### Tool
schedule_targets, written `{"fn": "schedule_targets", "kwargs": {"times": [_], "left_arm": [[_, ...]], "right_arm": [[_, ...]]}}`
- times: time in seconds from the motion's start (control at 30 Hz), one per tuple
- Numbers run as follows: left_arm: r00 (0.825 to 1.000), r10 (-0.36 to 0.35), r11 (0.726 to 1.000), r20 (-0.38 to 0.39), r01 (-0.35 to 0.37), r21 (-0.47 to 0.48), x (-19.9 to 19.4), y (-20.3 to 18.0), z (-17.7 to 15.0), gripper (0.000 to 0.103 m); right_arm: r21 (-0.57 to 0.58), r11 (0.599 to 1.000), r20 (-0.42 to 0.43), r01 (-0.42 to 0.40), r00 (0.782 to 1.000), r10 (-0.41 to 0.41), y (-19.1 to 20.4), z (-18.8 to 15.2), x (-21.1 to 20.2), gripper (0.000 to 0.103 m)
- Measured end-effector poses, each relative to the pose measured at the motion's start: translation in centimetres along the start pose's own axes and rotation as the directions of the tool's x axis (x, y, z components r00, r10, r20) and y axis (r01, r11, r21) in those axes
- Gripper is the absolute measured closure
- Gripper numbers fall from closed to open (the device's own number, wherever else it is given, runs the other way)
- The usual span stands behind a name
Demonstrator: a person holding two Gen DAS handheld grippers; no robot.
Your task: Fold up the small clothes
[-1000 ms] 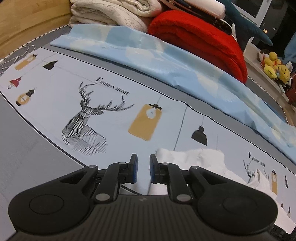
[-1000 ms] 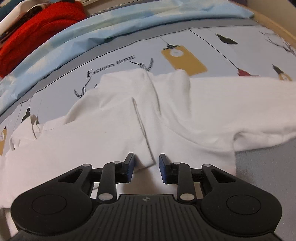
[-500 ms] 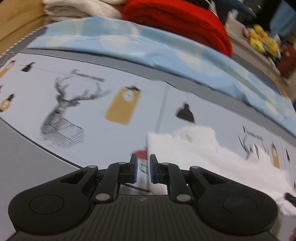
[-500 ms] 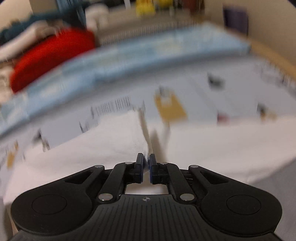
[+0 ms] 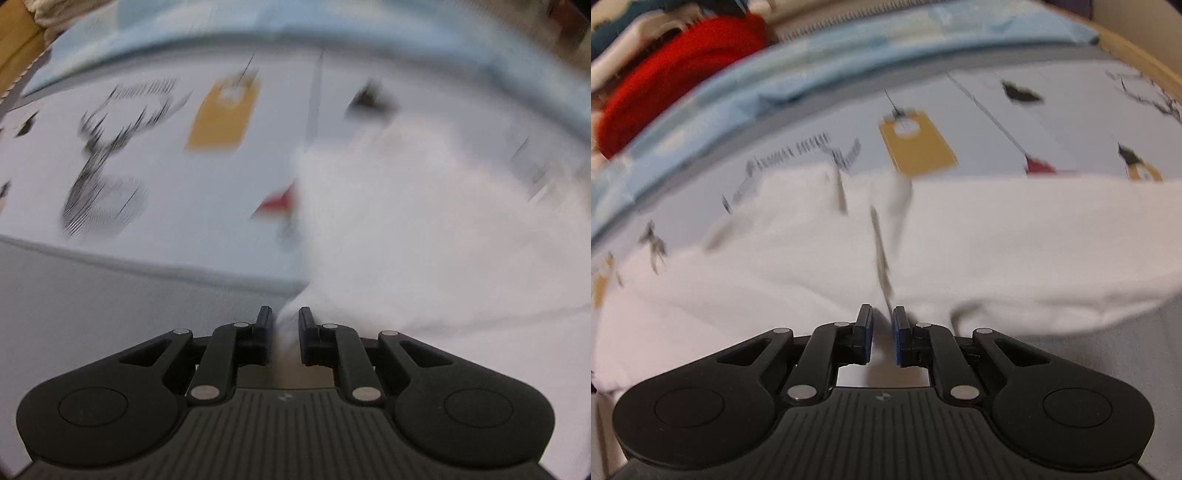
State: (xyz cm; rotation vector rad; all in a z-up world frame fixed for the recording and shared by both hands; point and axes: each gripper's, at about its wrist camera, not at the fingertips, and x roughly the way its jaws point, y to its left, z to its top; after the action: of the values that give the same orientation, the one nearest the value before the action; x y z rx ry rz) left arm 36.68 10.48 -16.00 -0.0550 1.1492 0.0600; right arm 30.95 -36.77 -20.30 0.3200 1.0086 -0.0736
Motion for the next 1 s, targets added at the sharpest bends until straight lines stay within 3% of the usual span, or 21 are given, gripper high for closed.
{"fn": "schedule_targets", "kwargs": {"times": [0.03,0.07,0.1,0.13,0.17,0.23,0.27,0.3,0.33,0.37,0.4,0.47,0.53,0.57,0.63,0.67,0.73,0.83,0.9,1.0], "left_arm": [[0.998,-0.054,0.998,0.038,0.055,-0.008,-0.4,-0.2,0.1,0.088],[0.998,-0.061,0.998,0.027,0.061,0.005,0.0,-0.4,0.0,0.088],[0.998,0.003,1.000,-0.064,-0.002,0.024,1.8,-0.5,-0.5,0.088],[0.988,0.074,0.997,-0.133,-0.071,0.020,3.2,-0.3,-1.0,0.081],[0.986,0.105,0.995,-0.128,-0.104,0.012,3.3,-0.2,-1.2,0.078],[0.991,0.137,0.987,-0.009,-0.136,0.081,1.0,-1.7,-0.4,0.079],[0.992,0.105,0.988,0.074,-0.112,0.109,-0.4,-2.5,-0.1,0.079],[0.993,0.046,0.990,0.108,-0.060,0.128,-0.9,-2.9,0.0,0.076],[0.998,0.017,0.991,0.058,-0.024,0.135,-0.1,-3.0,-0.3,0.076],[0.997,0.050,0.993,-0.065,-0.043,0.111,2.1,-2.4,-0.9,0.076],[0.987,0.083,0.994,-0.138,-0.073,0.079,3.7,-1.7,-1.5,0.074],[0.989,0.116,0.989,-0.092,-0.106,0.105,2.6,-2.0,-1.3,0.074],[0.977,0.204,0.954,0.056,-0.212,0.210,0.3,-3.9,-1.0,0.074],[0.977,0.190,0.952,0.100,-0.208,0.224,-0.8,-4.5,-0.8,0.072],[0.990,0.080,0.978,0.120,-0.101,0.180,-2.4,-4.7,0.0,0.069],[0.992,0.045,0.986,0.114,-0.063,0.154,-2.7,-4.7,0.2,0.069],[0.992,0.036,0.984,0.117,-0.055,0.167,-2.8,-5.7,0.6,0.069],[0.988,0.083,0.967,0.130,-0.112,0.229,-2.2,-7.1,0.4,0.068],[0.990,0.076,0.966,0.118,-0.103,0.238,-1.6,-7.6,0.5,0.068],[0.988,0.100,0.964,0.115,-0.124,0.233,-1.3,-7.6,0.6,0.068]], "right_arm": [[-0.033,0.999,-0.041,0.019,0.999,-0.020,0.3,-0.1,0.7,0.091],[-0.049,0.998,-0.081,0.035,0.996,-0.039,0.2,-0.5,1.3,0.091],[-0.039,0.999,-0.074,0.031,0.997,-0.033,0.0,-0.5,1.1,0.090],[-0.022,0.999,-0.074,0.027,0.997,-0.029,-0.1,-0.3,0.8,0.090],[-0.005,1.000,-0.061,0.020,0.998,-0.020,-0.2,0.0,0.1,0.090],[0.012,1.000,0.003,-0.006,1.000,0.006,-0.7,0.5,-1.3,0.086],[0.008,1.000,0.022,-0.009,1.000,0.009,-1.0,0.8,-1.8,0.085],[0.008,1.000,0.033,-0.004,0.999,0.004,-1.4,1.1,-2.2,0.083],[0.017,1.000,0.047,0.002,0.999,-0.003,-2.0,1.4,-2.4,0.083],[0.037,0.999,0.060,0.010,0.998,-0.012,-3.0,1.7,-2.8,0.081],[0.063,0.998,0.070,0.021,0.997,-0.025,-4.1,1.7,-3.1,0.080],[0.130,0.990,0.098,0.052,0.993,-0.065,-6.9,1.9,-4.0,0.079],[0.185,0.979,0.137,0.091,0.984,-0.117,-9.8,2.2,-4.9,0.079],[0.212,0.971,0.155,0.112,0.977,-0.147,-11.4,2.2,-5.4,0.080],[0.271,0.954,0.182,0.129,0.966,-0.182,-14.7,1.9,-6.2,0.084],[0.305,0.944,0.190,0.127,0.963,-0.191,-16.5,1.6,-6.6,0.096],[0.381,0.913,0.202,0.147,0.950,-0.238,-19.9,1.1,-7.3,0.099],[0.500,0.846,0.212,0.186,0.921,-0.328,-24.7,0.2,-8.2,0.097],[0.589,0.776,0.187,0.226,0.896,-0.403,-27.9,-0.5,-8.4,0.080],[0.705,0.667,0.138,0.240,0.876,-0.462,-31.9,-1.7,-7.9,0.071]]}}
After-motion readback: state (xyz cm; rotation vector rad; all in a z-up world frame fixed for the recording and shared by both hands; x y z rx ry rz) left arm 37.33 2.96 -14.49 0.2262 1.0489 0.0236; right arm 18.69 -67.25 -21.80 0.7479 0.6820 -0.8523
